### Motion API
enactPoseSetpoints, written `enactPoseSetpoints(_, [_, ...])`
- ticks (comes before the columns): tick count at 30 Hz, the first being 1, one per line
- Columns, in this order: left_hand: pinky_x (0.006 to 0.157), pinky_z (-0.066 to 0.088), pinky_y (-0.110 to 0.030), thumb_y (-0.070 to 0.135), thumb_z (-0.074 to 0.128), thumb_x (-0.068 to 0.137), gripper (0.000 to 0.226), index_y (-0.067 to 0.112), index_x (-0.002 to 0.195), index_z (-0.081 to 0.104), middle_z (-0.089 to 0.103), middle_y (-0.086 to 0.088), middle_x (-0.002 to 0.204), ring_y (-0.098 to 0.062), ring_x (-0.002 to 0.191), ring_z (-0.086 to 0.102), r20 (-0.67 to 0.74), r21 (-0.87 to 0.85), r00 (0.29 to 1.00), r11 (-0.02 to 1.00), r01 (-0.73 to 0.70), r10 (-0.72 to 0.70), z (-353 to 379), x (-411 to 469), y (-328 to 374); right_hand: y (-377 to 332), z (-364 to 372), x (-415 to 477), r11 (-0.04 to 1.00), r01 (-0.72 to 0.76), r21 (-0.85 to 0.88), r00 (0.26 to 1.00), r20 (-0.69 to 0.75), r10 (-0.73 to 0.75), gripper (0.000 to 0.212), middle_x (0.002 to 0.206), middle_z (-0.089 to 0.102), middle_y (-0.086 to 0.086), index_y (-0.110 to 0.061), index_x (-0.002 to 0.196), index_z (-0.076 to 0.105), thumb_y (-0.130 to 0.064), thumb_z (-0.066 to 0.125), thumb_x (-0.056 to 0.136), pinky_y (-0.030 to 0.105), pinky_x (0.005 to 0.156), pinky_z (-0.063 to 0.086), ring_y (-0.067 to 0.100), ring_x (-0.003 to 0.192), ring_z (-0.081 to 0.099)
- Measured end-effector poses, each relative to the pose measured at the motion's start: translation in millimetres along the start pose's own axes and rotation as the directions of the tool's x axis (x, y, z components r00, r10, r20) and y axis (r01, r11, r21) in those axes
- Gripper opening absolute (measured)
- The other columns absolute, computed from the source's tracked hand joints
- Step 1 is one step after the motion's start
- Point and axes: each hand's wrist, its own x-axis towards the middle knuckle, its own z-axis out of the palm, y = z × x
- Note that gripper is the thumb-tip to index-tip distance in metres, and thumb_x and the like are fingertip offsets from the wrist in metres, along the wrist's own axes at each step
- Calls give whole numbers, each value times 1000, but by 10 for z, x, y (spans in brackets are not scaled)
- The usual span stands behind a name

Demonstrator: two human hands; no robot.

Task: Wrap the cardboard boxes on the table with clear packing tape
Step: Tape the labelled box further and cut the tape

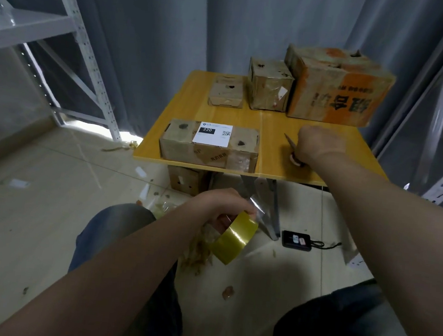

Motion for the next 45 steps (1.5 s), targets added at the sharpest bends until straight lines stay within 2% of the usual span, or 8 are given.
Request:
enactPoseSetpoints(7, [65,60,-34,36,75,90,31,10,107,73,72,-8,88,-25,76,72,39,-39,999,999,14,-13,1,88,-108,-980,2,-232,814,492,307,836,-426,-345,39,107,67,5,-16,103,73,-43,45,106,45,84,52,27,101,60])
enactPoseSetpoints(12, [64,57,-32,35,71,96,21,15,97,63,68,-9,92,-26,80,68,31,-38,999,998,46,-45,2,105,-177,-1256,422,-292,866,483,130,747,-578,-330,59,98,69,6,-15,96,76,-50,29,107,43,68,48,32,91,58])
enactPoseSetpoints(16, [69,61,-36,36,75,92,22,18,98,64,71,-11,96,-28,85,71,41,-57,998,997,54,-52,-40,133,-290,-1227,579,-276,857,514,26,609,-715,-344,55,85,67,2,-17,86,73,-57,39,103,40,54,48,29,78,60])
enactPoseSetpoints(19, [63,60,-32,38,75,92,24,17,102,69,72,-9,93,-26,81,72,46,-60,997,997,58,-55,-64,167,-345,-1183,603,-300,820,570,-48,570,-695,-438,54,98,68,1,-19,101,69,-68,45,94,41,57,51,27,82,61])
enactPoseSetpoints(25, [53,55,-26,40,70,95,27,16,107,72,69,-6,84,-21,70,69,77,-81,996,996,40,-34,-79,196,-379,-1052,433,-322,712,684,157,649,-575,-497,73,142,50,12,-15,133,58,-59,79,79,46,79,55,32,115,57])
enactPoseSetpoints(30, [53,55,-27,37,76,90,33,13,114,74,71,-4,77,-20,63,70,71,-96,997,995,1,6,-68,268,-404,-732,415,-222,763,582,282,803,-347,-485,83,158,44,-1,-33,144,55,-75,72,75,50,115,33,29,143,33])
enactPoseSetpoints(34, [53,54,-25,35,72,93,36,13,121,72,71,-5,84,-21,65,69,103,-89,995,996,8,1,-29,284,-402,-679,437,-260,718,551,425,834,-273,-479,82,158,44,-2,-34,150,53,-64,77,78,43,115,33,29,139,30])
enactPoseSetpoints(45, [55,56,-26,35,72,94,34,11,118,70,71,-6,84,-20,66,70,125,-69,992,997,14,-6,51,86,-275,-677,387,-491,757,546,359,837,-222,-499,105,156,35,5,-33,153,44,-42,96,63,52,113,33,39,137,23])
